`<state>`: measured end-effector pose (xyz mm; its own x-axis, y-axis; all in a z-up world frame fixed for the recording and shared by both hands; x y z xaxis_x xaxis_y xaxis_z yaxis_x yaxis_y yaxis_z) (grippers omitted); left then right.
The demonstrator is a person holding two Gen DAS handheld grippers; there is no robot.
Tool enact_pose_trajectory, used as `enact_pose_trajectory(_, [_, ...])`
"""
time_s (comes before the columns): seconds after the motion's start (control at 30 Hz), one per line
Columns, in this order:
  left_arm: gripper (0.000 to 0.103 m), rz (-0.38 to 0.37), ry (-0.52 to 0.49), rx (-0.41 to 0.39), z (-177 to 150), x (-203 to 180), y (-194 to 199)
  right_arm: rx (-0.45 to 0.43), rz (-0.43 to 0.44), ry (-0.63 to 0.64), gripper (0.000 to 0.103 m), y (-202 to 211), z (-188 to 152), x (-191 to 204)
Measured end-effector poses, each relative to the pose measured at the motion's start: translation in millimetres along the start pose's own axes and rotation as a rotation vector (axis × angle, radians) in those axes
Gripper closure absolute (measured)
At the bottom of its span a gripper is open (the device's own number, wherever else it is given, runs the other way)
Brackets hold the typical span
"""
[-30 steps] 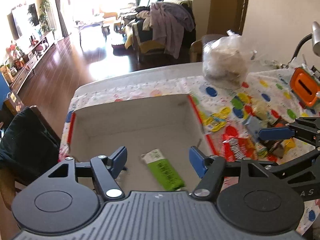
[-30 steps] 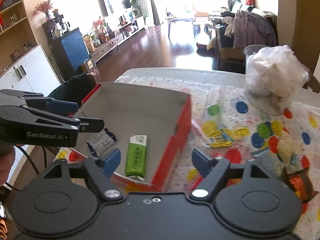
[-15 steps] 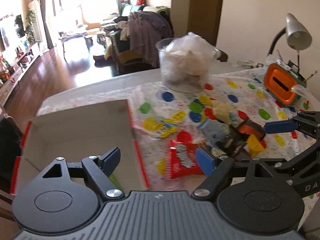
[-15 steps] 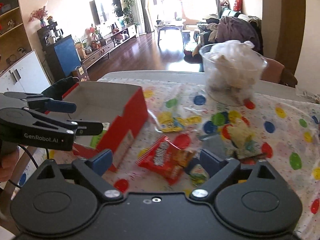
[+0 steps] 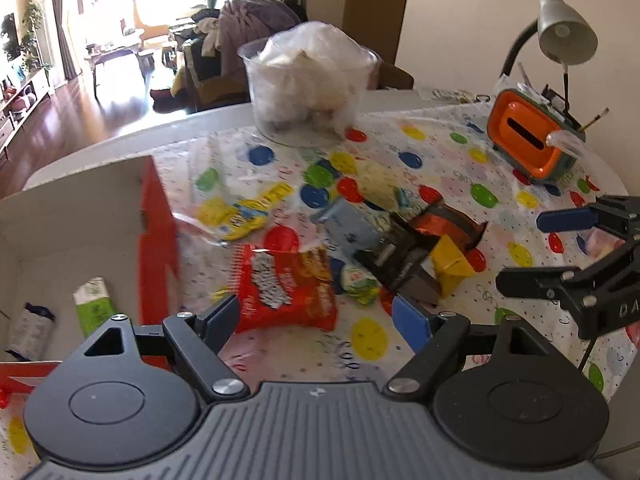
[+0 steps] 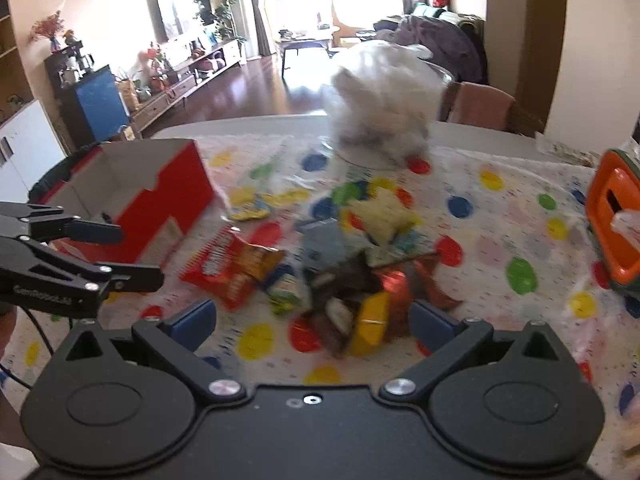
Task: Organize snacks
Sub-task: 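Grasp the yogurt drink with the left gripper while the right grasps the yellow packet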
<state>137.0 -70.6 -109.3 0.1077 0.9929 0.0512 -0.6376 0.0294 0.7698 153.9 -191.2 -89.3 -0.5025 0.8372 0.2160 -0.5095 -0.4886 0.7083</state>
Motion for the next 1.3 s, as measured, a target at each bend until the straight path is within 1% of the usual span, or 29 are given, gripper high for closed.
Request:
enact_pose_trajectory(0.23, [0.02,0.01,0.015,0.043,0,-20,-24,0.01,-0.036,-0.045,0.0,-6,-9,-40])
enact_pose_trajectory(0.3, [0.02,0.005,0.032,0.06,1,-22,-31,0.019,-0.032,-0.077,0.002,-11,-11,-48])
enact_pose_trajectory(0.37, [0.02,-0.001,0.007,0.058,3,-29,-37,0.037,-0.028,-0.095,0.007,-17,-16,-54])
enact_pose_trajectory(0.43, [0.02,-0.025,-0.053,0.039,3,-41,-41,0.059,-0.019,-0.089,0.012,-23,-21,-56])
enact_pose_trajectory(0.5, [0.02,-0.03,-0.113,0.027,3,-51,-47,0.079,-0.013,-0.096,0.016,-31,-23,-59])
enact_pose_trajectory(0.53, [0.02,-0.033,-0.126,0.026,4,-55,-52,0.089,-0.006,-0.107,0.021,-34,-25,-61])
enact_pose_trajectory(0.63, [0.02,-0.037,-0.108,0.057,6,-59,-68,0.102,0.004,-0.165,0.025,-44,-24,-68])
enact_pose_trajectory(0.67, [0.021,-0.039,-0.096,0.069,6,-59,-72,0.105,0.012,-0.187,0.028,-47,-23,-70])
enact_pose_trajectory(0.73, [0.021,-0.043,-0.074,0.092,7,-60,-81,0.114,0.034,-0.235,0.031,-53,-23,-73])
enact_pose_trajectory(0.8, [0.029,-0.053,-0.064,0.107,7,-62,-88,0.121,0.043,-0.275,0.036,-58,-23,-75])
enact_pose_trajectory(0.83, [0.03,-0.051,-0.063,0.115,8,-63,-91,0.125,0.047,-0.297,0.04,-60,-24,-76])
enact_pose_trajectory(0.87, [0.035,-0.049,-0.061,0.12,8,-63,-94,0.128,0.049,-0.317,0.044,-63,-24,-77])
enact_pose_trajectory(0.9, [0.042,-0.054,-0.057,0.128,9,-64,-98,0.128,0.055,-0.342,0.047,-65,-25,-79])
enact_pose_trajectory(0.93, [0.043,-0.063,-0.053,0.136,10,-65,-101,0.128,0.062,-0.362,0.05,-67,-25,-80])
enact_pose_trajectory(0.97, [0.044,-0.066,-0.052,0.141,11,-67,-105,0.129,0.069,-0.381,0.052,-69,-25,-80])
enact_pose_trajectory(1.03, [0.046,-0.05,-0.057,0.157,11,-69,-113,0.131,0.08,-0.408,0.056,-72,-25,-81])
enact_pose_trajectory(1.07, [0.05,-0.046,-0.054,0.169,11,-69,-117,0.135,0.081,-0.419,0.058,-73,-26,-80])
enact_pose_trajectory(1.1, [0.051,-0.048,-0.045,0.184,10,-69,-121,0.135,0.081,-0.427,0.059,-75,-27,-81])
enact_pose_trajectory(1.3, [0.053,-0.04,-0.008,0.224,9,-63,-138,0.135,0.078,-0.494,0.065,-84,-29,-84])
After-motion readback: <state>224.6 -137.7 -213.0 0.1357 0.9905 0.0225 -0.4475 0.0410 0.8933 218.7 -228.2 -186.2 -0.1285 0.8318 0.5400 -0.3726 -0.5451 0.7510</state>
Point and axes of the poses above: each gripper's, at about its wrist camera, not at the fingertips, and y roughly against the way its jaws point, x to its left, z to its top, the point moved 7 cm from there along -y, roughly the way its jaws point, and after that the axes turned 9 degrees about z, right-handed, at the moved point
